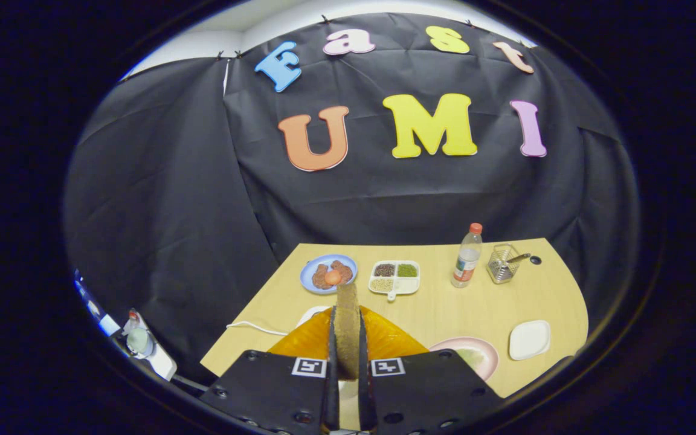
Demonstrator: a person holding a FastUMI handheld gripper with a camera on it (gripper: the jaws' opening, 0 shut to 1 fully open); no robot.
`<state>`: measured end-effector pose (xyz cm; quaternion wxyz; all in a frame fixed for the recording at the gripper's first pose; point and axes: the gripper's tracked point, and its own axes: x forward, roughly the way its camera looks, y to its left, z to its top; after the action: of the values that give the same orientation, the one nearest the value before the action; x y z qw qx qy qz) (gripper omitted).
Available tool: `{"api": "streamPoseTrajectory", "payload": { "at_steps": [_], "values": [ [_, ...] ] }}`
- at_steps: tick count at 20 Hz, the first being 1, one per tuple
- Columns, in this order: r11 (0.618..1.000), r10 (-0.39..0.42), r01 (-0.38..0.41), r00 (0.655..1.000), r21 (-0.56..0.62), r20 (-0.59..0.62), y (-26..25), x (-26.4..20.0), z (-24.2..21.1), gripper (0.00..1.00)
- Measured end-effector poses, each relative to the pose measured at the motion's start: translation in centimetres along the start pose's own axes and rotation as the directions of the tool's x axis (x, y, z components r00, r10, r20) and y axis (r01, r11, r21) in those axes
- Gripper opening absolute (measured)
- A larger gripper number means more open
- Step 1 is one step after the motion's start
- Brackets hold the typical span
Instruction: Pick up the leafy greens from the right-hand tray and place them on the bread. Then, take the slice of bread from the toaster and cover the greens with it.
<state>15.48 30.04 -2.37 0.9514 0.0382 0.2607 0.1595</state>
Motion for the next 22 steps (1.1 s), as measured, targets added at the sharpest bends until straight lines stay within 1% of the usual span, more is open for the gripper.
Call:
{"api": "streamPoseTrajectory", "payload": {
  "at_steps": [3,8,12,14,16,20,22],
  "values": [
    [1.0,-0.011,0.011,1.0,0.005,-0.015,-2.4,0.2,-1.8,0.12],
    [0.997,-0.015,0.022,0.995,0.069,-0.098,-6.9,2.9,-6.6,0.12],
    [0.993,-0.055,0.071,0.987,0.097,-0.152,-11.1,5.5,-10.4,0.12],
    [0.989,-0.051,0.075,0.982,0.127,-0.18,-12.8,6.3,-12.1,0.12],
    [0.985,-0.031,0.064,0.979,0.163,-0.203,-14.1,7.0,-13.6,0.12],
    [0.971,-0.057,0.104,0.975,0.215,-0.216,-17.8,8.2,-16.1,0.12],
    [0.964,-0.027,0.079,0.978,0.252,-0.205,-18.4,8.4,-16.7,0.12]
  ]
}}
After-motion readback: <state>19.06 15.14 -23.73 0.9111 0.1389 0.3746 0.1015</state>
